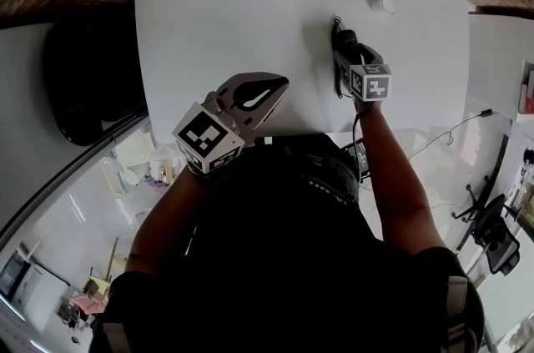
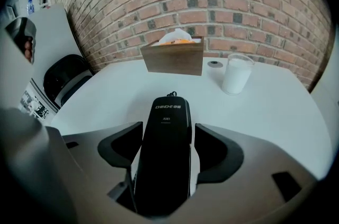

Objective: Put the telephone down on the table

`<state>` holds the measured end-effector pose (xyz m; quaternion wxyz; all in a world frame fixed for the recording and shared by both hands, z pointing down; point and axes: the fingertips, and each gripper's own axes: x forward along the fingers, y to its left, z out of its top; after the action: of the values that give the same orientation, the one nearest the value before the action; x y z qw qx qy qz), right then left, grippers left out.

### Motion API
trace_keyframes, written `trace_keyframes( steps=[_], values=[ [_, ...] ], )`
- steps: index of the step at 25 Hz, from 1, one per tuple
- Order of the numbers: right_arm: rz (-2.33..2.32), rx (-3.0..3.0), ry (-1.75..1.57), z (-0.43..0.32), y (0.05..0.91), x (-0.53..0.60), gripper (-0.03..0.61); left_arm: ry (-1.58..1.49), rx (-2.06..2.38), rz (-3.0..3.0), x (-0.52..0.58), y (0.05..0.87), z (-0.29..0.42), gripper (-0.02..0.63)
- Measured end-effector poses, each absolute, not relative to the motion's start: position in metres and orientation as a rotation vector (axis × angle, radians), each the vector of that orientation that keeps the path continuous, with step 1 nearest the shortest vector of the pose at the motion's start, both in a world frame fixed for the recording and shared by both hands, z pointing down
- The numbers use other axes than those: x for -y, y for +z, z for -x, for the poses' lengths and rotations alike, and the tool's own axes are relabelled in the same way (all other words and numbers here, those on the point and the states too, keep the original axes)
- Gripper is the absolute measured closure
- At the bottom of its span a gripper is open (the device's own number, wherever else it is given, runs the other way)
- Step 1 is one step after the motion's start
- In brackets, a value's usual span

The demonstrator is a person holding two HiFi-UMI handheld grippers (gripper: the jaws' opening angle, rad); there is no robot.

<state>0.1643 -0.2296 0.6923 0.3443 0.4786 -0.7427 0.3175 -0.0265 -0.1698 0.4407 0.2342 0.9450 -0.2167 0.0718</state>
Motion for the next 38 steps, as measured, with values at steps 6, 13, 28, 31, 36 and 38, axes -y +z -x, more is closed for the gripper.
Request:
trace_keyframes(
  steps=[6, 13, 28, 31, 36, 38],
  values=[
    [-1.349, 1.973, 0.815, -0.16, 0.653, 0.216, 0.29, 0.168, 0.551, -2.659, 0.151, 0.422, 0.035, 0.606],
    [-1.398, 2.216, 0.694, -0.114, 0.55, 0.182, 0.29, 0.103, 0.491, -2.777, 0.126, 0.382, 0.055, 0.606],
    [-1.47, 2.445, 0.401, -0.056, 0.402, 0.093, 0.517, -0.071, 0.444, -2.884, 0.071, 0.326, 0.093, 0.606],
    [-1.441, 2.477, 0.338, -0.059, 0.384, 0.074, 0.551, -0.082, 0.485, -2.876, 0.061, 0.324, 0.093, 0.606],
    [-1.373, 2.537, 0.274, -0.081, 0.363, 0.051, 0.56, -0.067, 0.577, -2.874, 0.043, 0.32, 0.073, 0.606],
    [-1.338, 2.578, 0.276, -0.092, 0.36, 0.045, 0.561, -0.052, 0.618, -2.875, 0.034, 0.319, 0.057, 0.606]
  ],
)
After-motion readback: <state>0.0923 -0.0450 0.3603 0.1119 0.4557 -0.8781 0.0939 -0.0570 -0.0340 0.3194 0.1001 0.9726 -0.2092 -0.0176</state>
